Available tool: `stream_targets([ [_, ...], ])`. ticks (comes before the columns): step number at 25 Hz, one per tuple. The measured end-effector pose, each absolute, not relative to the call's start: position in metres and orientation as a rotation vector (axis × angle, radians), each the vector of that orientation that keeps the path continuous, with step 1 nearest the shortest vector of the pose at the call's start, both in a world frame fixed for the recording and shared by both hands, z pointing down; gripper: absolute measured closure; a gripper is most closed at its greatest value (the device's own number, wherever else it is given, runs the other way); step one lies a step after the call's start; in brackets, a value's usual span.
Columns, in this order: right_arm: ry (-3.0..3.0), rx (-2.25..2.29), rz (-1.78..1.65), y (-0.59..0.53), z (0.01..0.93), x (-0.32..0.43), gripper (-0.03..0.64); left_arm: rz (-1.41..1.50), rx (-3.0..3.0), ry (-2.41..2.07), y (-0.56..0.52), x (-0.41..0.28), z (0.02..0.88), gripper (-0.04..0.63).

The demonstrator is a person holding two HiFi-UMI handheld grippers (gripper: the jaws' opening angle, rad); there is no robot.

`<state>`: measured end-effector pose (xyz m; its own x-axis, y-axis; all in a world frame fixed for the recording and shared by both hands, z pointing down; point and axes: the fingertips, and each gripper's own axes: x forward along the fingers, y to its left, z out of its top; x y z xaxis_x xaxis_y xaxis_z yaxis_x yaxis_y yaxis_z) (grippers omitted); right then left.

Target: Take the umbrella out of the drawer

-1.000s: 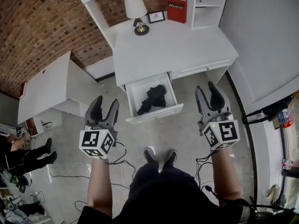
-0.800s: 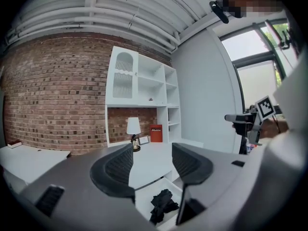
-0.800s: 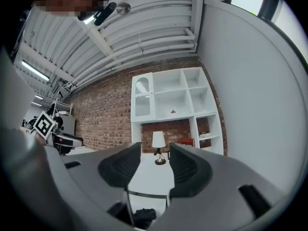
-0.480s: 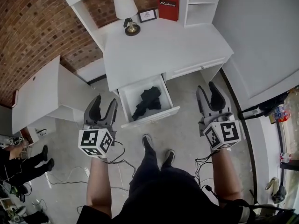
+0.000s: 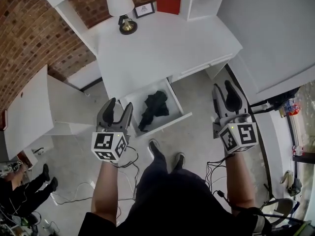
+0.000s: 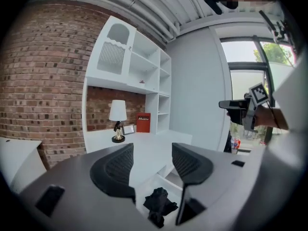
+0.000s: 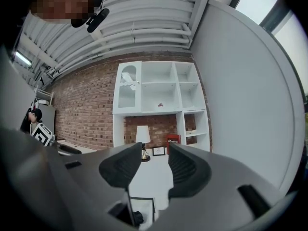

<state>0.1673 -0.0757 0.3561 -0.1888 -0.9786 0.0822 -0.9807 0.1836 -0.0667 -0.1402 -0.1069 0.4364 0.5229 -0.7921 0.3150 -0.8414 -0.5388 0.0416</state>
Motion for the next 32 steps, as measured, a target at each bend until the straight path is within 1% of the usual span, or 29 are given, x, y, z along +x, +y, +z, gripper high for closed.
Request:
stream_targets([
  [5, -2.323, 2.030, 0.163, -0.099, 0.364, 0.155, 0.446, 0.445, 2.608, -1.232, -0.122, -0.118, 0.475, 0.359],
  [11, -2.236, 2.103, 0.170, -0.111, 0.370, 0.154, 0.451, 0.514, 2.616, -1.097, -0.144, -0.108, 0.512, 0.359],
  [20, -2.174, 2.153, 0.250, -0.120, 0.403, 0.183, 0.451, 0.701, 2.539, -0.951, -0.159, -0.084, 0.601, 0.358],
  [32, -2.282, 2.068, 0.434, -0.173, 0.464, 0.212, 0.456, 1.005, 2.341, -0.866, -0.169, -0.050, 0.716, 0.357],
])
